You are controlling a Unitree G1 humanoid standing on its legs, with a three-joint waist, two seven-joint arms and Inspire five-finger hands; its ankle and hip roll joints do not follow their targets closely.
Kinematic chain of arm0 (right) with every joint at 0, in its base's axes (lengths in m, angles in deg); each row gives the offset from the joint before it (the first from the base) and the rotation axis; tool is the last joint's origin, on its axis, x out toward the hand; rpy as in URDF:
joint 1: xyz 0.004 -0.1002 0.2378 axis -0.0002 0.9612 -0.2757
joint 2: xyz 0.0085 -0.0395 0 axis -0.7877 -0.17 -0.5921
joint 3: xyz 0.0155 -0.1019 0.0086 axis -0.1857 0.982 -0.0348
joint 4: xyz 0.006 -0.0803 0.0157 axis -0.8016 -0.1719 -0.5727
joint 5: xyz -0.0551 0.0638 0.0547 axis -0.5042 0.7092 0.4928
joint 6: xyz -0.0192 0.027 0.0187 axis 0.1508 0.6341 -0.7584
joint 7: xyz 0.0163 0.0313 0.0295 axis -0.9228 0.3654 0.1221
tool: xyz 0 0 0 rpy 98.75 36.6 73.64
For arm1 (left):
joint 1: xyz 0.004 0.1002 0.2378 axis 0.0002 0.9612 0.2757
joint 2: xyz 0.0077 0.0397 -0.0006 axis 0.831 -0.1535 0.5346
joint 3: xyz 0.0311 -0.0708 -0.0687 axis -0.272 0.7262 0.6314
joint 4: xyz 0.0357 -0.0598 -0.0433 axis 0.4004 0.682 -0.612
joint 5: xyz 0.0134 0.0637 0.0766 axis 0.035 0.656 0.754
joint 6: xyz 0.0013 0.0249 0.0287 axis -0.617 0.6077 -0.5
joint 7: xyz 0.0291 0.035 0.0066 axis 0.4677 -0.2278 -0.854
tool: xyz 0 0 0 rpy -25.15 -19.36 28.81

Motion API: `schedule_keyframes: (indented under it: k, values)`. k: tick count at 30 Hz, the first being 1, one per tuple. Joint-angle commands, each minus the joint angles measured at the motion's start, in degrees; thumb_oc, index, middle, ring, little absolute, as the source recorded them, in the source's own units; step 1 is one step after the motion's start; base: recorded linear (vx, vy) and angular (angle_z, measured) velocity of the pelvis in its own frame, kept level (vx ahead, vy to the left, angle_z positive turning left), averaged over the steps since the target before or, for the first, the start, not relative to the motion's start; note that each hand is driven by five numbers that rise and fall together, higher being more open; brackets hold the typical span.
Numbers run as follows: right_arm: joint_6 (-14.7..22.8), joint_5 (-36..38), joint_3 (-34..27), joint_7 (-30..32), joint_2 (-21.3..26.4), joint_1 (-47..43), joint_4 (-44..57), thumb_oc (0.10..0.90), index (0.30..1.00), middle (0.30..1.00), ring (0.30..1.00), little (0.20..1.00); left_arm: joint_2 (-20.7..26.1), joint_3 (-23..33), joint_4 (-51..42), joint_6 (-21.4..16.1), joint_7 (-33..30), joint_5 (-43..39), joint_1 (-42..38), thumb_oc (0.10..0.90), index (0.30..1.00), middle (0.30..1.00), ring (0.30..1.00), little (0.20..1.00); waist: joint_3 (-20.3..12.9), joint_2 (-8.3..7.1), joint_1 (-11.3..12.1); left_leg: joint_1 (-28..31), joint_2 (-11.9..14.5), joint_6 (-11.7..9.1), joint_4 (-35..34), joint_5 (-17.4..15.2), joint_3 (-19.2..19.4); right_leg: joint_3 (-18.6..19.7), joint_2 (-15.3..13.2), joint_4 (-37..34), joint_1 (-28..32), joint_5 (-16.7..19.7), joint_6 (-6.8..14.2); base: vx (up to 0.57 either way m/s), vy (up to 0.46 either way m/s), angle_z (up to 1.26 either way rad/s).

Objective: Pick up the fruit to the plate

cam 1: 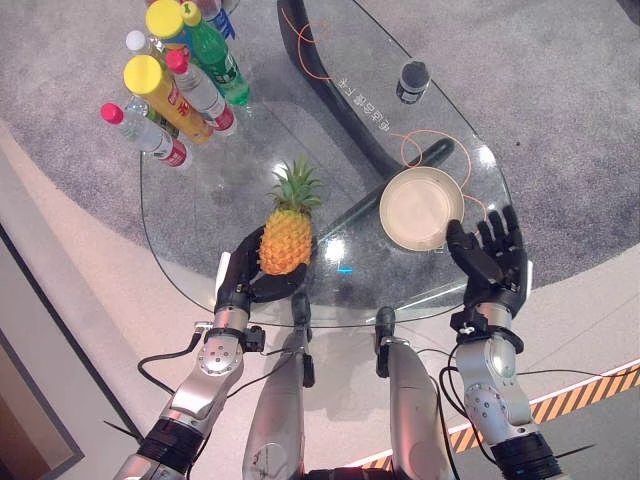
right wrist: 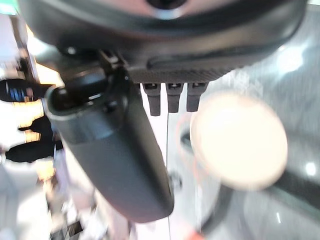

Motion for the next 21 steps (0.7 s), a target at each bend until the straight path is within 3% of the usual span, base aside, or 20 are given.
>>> schedule_keyframes:
  k: [1,15,21]
  values:
    - [1.6,1.7,0.1,-6.0,1.5,-3.2,9.4,0.8,0.9,0.9,0.9,0.9,4.1,2.6,-11.0,-7.9,1.6,4.4,-4.1,0.1,0.3,0.3,0.3,0.2,-0.6,-1.94,-0.3,-0.8,-4.3,1.8,11.2,-7.5,-2.8,-3.9,1.2,-14.2,5.9,11.7,0.0,0.0,-0.027,0.04]
    - [-0.8,5.9,5.9,-6.1,0.0,-10.5,8.4,0.8,0.9,0.9,0.9,0.9,6.3,0.4,-15.8,-8.7,3.9,7.1,-8.3,0.1,0.3,0.3,0.3,0.2,-0.6,-1.46,1.1,-1.5,-4.6,1.7,12.0,-7.8,-2.8,-4.3,0.2,-13.7,5.3,11.9,0.3,0.0,0.001,0.05]
    - [-2.8,13.4,8.0,-11.1,0.4,-11.8,7.0,0.8,0.9,0.9,0.9,0.9,8.3,-0.6,-18.3,-9.8,8.0,7.4,-9.3,0.1,0.3,0.3,0.3,0.2,-0.6,-1.43,1.8,-1.6,-4.9,1.7,12.2,-8.0,-2.8,-4.7,-0.3,-13.7,5.3,12.0,0.5,0.0,0.007,0.03]
